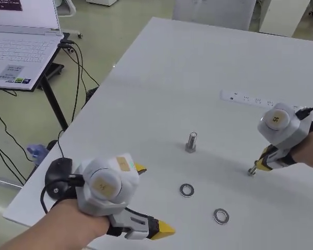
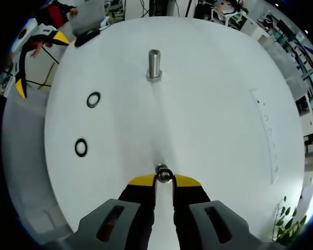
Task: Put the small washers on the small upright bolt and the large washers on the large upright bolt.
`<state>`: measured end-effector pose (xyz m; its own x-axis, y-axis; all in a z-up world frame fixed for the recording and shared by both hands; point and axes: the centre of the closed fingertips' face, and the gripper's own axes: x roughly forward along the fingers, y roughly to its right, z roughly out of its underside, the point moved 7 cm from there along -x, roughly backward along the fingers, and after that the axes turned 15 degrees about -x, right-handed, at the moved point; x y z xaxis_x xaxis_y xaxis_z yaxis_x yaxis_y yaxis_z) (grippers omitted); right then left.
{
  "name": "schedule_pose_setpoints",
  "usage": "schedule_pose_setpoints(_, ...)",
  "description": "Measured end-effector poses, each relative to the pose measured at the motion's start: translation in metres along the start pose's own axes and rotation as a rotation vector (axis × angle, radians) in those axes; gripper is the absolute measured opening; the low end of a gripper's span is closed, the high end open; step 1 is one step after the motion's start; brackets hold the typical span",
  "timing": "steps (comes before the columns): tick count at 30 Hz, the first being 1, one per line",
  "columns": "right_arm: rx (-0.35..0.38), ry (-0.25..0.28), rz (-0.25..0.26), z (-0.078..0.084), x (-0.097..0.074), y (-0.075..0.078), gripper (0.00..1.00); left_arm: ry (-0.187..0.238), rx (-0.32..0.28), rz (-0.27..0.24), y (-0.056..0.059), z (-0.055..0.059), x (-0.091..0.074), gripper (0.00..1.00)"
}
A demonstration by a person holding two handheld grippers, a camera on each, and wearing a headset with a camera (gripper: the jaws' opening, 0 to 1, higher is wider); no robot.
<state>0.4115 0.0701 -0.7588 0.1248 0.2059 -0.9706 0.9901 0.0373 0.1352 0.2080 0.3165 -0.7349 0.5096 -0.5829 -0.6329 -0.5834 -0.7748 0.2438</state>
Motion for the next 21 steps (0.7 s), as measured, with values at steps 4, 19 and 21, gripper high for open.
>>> schedule_pose_setpoints(4, -0.010, -0.012, -0.005, 0.000, 0.005, 0.000, 0.12, -0.005, -0.005, 0.006, 0.000, 0.001, 0.001, 0.84)
schedule_pose_setpoints(19, -0.023, -0.045, -0.040, 0.003, 0.027, 0.001, 0.12, -0.016, -0.013, 0.009, -0.005, 0.004, 0.004, 0.83)
schedule_pose_setpoints(21, -0.026, -0.048, -0.041, 0.003, 0.029, 0.001, 0.12, -0.015, -0.013, 0.006, -0.006, 0.004, 0.003, 0.83)
